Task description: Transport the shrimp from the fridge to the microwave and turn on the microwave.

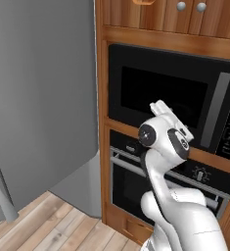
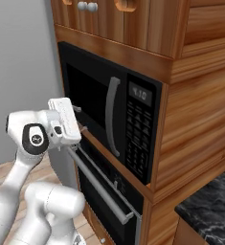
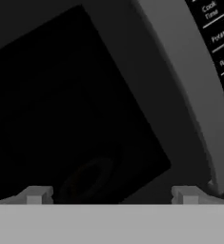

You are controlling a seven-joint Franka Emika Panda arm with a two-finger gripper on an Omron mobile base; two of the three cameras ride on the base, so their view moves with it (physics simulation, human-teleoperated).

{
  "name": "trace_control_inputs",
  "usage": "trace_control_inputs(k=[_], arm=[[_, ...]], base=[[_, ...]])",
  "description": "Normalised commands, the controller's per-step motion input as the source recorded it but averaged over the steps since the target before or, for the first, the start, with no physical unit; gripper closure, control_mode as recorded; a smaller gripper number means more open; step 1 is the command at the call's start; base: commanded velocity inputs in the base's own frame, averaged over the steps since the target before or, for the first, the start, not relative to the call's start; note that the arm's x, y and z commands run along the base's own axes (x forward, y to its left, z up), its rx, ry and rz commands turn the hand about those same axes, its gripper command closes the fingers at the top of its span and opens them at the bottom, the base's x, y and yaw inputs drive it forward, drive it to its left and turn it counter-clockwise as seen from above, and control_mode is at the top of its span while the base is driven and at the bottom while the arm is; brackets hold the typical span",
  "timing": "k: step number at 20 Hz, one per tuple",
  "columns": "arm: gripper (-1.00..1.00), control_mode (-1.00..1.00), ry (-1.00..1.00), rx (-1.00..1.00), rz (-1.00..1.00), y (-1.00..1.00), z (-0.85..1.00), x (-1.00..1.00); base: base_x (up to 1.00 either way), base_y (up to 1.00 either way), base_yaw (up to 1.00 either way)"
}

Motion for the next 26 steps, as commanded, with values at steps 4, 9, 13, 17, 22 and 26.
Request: trace_control_inputs(k=[4, 9, 13, 17, 22, 26], arm=[[-1.00, -1.00, -0.01, 0.06, -0.19, 0.05, 0.21, -0.64], [-1.00, -1.00, 0.00, 0.03, -0.20, 0.06, 0.01, -0.66], [-1.00, -1.00, -0.02, 0.03, -0.08, 0.00, 0.00, -0.76], [-1.00, -1.00, -0.07, 0.01, 0.00, 0.00, 0.00, -0.85], [-1.00, -1.00, -0.09, 0.00, 0.00, 0.00, 0.00, -0.88], [-1.00, -1.00, -0.23, 0.03, 0.06, -0.23, -0.17, -0.99]], base=[[0.00, 0.00, 0.00], [0.00, 0.00, 0.00], [0.00, 0.00, 0.00], [0.00, 0.00, 0.00], [0.00, 0.00, 0.00], [0.00, 0.00, 0.00]])
